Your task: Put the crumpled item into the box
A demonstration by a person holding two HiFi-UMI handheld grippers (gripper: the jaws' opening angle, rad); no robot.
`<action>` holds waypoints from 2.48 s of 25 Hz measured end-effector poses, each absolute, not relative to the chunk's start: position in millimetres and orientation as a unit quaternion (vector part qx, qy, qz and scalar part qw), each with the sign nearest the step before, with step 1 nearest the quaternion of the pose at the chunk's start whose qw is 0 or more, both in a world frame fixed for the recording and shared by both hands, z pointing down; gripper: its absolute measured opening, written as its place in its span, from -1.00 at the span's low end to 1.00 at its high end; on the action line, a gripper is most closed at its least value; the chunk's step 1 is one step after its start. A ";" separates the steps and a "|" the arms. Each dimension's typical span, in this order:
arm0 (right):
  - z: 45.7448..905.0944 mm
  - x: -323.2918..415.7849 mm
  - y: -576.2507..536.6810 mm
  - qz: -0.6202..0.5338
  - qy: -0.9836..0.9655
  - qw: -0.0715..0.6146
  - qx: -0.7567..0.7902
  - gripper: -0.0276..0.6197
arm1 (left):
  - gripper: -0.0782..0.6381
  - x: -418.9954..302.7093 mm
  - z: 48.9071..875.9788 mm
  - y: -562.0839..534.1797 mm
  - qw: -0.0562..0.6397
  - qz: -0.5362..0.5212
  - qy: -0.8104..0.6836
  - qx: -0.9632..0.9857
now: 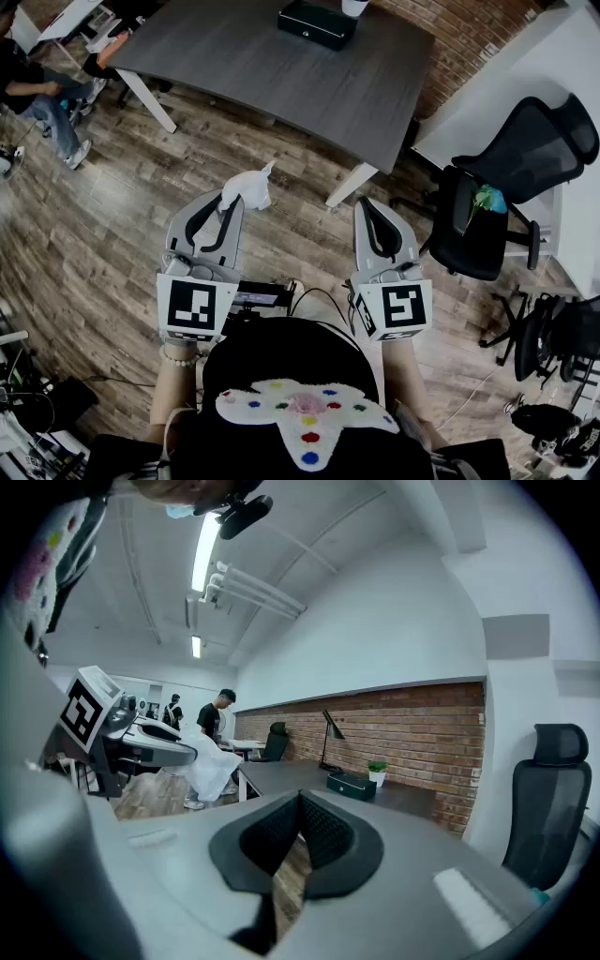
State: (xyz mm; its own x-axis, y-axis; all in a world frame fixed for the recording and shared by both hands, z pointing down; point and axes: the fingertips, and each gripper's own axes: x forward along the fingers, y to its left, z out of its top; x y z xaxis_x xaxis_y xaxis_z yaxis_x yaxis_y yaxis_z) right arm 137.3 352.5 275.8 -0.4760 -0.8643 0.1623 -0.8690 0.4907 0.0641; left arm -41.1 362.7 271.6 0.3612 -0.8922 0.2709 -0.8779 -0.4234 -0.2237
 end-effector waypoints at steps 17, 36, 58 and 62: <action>276.0 124.6 351.6 0.018 -0.857 0.083 0.508 -0.89 | -0.61 -49.2 276.3 360.4 0.020 -0.181 0.527 -0.830; 270.0 101.1 360.1 0.015 -0.849 0.074 0.523 -0.89 | -0.61 -76.8 270.1 368.7 0.031 -0.172 0.520 -0.836; 268.9 86.2 348.4 -0.004 -0.847 0.078 0.526 -0.89 | -0.61 -99.1 271.0 357.5 0.034 -0.156 0.527 -0.835; 271.7 92.3 324.0 -0.007 -0.849 0.079 0.522 -0.89 | -0.61 -90.6 273.0 332.4 0.038 -0.158 0.526 -0.835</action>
